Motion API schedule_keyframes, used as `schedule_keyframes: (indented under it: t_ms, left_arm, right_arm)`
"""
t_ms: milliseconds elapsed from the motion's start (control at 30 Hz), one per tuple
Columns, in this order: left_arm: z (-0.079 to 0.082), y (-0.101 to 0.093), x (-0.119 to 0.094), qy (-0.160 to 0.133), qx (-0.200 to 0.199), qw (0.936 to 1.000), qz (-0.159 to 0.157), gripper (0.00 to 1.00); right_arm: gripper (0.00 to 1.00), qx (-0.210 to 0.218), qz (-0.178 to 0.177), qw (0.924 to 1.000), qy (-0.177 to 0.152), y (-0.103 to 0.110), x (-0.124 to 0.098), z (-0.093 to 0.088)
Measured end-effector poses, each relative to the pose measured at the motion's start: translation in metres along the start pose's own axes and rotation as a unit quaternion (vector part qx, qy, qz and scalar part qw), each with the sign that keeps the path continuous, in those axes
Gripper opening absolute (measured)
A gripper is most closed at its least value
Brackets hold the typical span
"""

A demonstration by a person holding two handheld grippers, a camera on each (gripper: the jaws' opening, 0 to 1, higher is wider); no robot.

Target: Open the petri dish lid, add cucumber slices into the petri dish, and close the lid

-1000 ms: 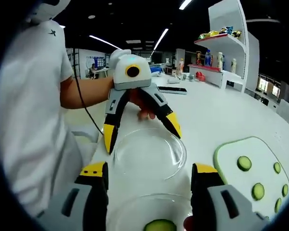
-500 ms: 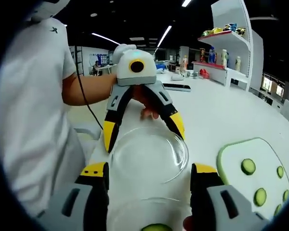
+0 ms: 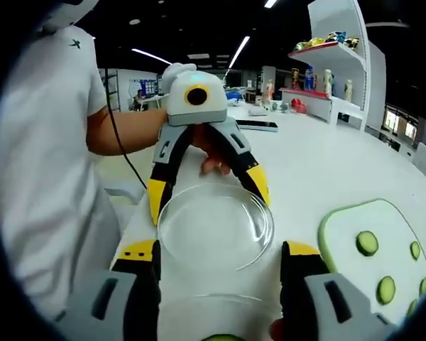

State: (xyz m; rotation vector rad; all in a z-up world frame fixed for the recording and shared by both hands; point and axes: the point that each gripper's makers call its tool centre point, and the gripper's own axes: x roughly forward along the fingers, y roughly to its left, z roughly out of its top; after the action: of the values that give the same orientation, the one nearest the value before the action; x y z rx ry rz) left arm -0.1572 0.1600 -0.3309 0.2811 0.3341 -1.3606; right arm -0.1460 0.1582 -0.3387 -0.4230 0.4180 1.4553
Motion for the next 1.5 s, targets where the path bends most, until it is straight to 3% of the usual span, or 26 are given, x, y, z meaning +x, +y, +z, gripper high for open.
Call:
schedule_keyframes:
  t_ms: [167, 300, 1500]
  left_arm:
    - [0.0004, -0.0002, 0.0001, -0.002, 0.001, 1.0000, 0.000, 0.68]
    - [0.0038, 0.0002, -0.0006, -0.013, 0.024, 0.9996, 0.001, 0.68]
    - [0.0026, 0.0001, 0.0036, -0.020, 0.006, 0.9997, -0.008, 0.67]
  right_arm:
    - [0.66, -0.015, 0.007, 0.9999, -0.001, 0.0031, 0.0038, 0.0011]
    - [0.66, -0.017, 0.010, 0.9998, -0.002, 0.0026, 0.0055, 0.0025]
    - [0.66, -0.020, 0.016, 0.9997, 0.002, 0.0026, 0.0070, 0.0028]
